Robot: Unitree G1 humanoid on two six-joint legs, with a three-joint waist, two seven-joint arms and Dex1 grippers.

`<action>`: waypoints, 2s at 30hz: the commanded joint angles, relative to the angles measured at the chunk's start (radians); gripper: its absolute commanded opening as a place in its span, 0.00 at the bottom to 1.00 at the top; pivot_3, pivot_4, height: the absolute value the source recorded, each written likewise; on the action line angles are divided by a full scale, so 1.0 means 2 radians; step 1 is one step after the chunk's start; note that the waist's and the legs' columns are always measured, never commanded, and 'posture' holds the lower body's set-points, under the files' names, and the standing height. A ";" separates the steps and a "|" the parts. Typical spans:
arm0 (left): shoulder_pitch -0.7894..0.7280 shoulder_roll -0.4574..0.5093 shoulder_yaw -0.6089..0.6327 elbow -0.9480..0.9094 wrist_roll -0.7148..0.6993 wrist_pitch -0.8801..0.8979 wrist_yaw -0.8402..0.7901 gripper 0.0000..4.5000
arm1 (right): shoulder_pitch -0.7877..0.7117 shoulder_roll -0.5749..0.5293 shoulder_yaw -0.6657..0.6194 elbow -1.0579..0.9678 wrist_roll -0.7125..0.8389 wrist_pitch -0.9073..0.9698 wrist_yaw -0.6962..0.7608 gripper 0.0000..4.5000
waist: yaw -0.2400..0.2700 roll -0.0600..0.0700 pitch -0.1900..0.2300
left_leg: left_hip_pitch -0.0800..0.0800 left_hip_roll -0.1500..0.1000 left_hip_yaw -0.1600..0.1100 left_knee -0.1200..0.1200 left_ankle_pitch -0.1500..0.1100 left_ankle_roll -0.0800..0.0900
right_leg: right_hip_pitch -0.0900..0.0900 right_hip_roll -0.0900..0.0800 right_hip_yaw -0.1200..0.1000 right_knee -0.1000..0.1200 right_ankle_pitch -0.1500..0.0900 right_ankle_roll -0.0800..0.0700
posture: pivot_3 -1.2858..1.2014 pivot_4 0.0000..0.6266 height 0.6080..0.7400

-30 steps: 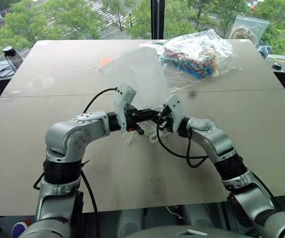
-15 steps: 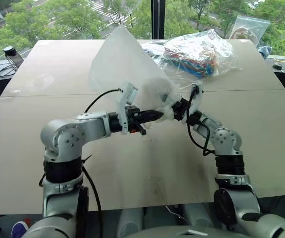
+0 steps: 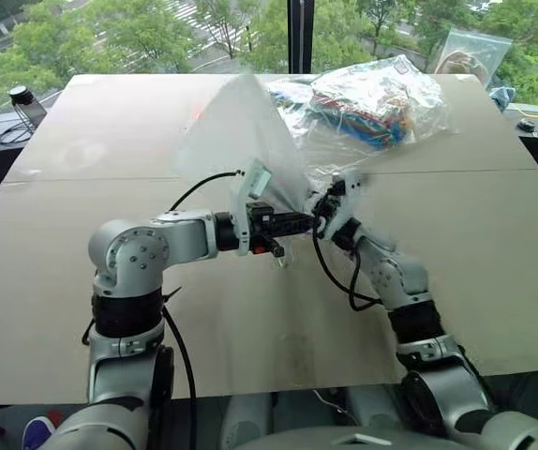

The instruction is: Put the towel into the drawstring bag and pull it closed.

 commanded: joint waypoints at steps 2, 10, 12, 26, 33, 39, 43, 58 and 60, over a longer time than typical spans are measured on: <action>0.009 0.023 0.009 0.010 0.018 -0.038 -0.014 0.00 | 0.042 -0.089 -0.002 -0.144 0.016 0.040 0.047 0.75 | 0.001 0.001 0.000 | 0.000 0.000 0.000 0.000 0.000 0.000 | 0.000 0.000 0.000 0.000 0.000 0.000 | 0.52 0.24 1.00; 0.011 0.058 0.005 0.020 0.034 -0.068 -0.043 0.00 | 0.078 -0.185 -0.006 -0.269 0.010 0.100 0.042 0.98 | -0.004 0.001 0.001 | 0.001 0.001 0.000 0.000 0.000 0.000 | 0.000 0.001 0.000 0.001 0.000 0.000 | 0.52 0.24 1.00; 0.010 0.063 0.004 0.022 0.035 -0.072 -0.048 0.00 | 0.074 -0.185 -0.001 -0.269 0.014 0.112 0.037 0.98 | -0.004 0.001 0.001 | 0.001 0.001 0.000 0.000 0.000 0.000 | 0.000 0.001 0.001 0.000 0.000 0.000 | 0.52 0.24 1.00; 0.016 0.061 -0.014 -0.003 0.033 -0.069 -0.050 0.00 | -0.017 -0.067 0.106 -0.054 -0.081 -0.018 0.043 0.46 | -0.002 0.001 0.001 | 0.000 0.000 0.000 0.000 0.000 0.000 | 0.000 0.001 0.000 0.000 0.000 0.000 | 0.52 0.24 1.00; 0.034 0.062 -0.003 -0.013 0.023 -0.061 -0.045 0.00 | -0.020 -0.013 0.075 -0.047 -0.038 -0.044 0.060 0.01 | -0.003 0.001 0.001 | 0.000 0.000 0.000 0.000 0.000 0.000 | 0.000 0.001 0.000 0.000 0.000 0.000 | 0.52 0.24 1.00; 0.028 0.056 0.001 -0.023 0.004 -0.044 -0.040 0.00 | -0.055 0.046 0.088 0.069 -0.068 -0.122 0.066 0.01 | -0.006 0.001 0.001 | 0.001 0.000 0.000 0.000 0.000 0.000 | 0.000 0.001 0.000 0.001 0.000 0.000 | 0.52 0.24 1.00; 0.028 0.061 0.004 -0.030 -0.005 -0.035 -0.039 0.00 | -0.068 0.066 0.084 0.136 -0.091 -0.186 0.066 0.01 | -0.005 0.001 0.001 | 0.000 0.001 0.000 0.000 0.000 0.000 | 0.000 0.001 0.000 0.000 0.000 0.000 | 0.52 0.24 1.00; 0.048 0.121 -0.032 0.001 0.073 -0.135 -0.113 0.00 | 0.057 -0.098 0.058 -0.160 -0.068 -0.014 0.088 0.67 | -0.004 0.002 0.001 | 0.001 0.001 0.000 0.000 0.000 0.000 | 0.000 0.001 0.000 0.001 0.000 0.000 | 0.52 0.24 1.00; 0.046 0.122 -0.036 0.005 0.079 -0.141 -0.120 0.00 | 0.054 -0.111 0.046 -0.176 -0.070 0.011 0.072 0.67 | -0.004 0.002 0.001 | 0.001 0.001 0.000 0.000 0.000 0.000 | 0.000 0.001 0.000 0.001 0.000 0.000 | 0.52 0.24 1.00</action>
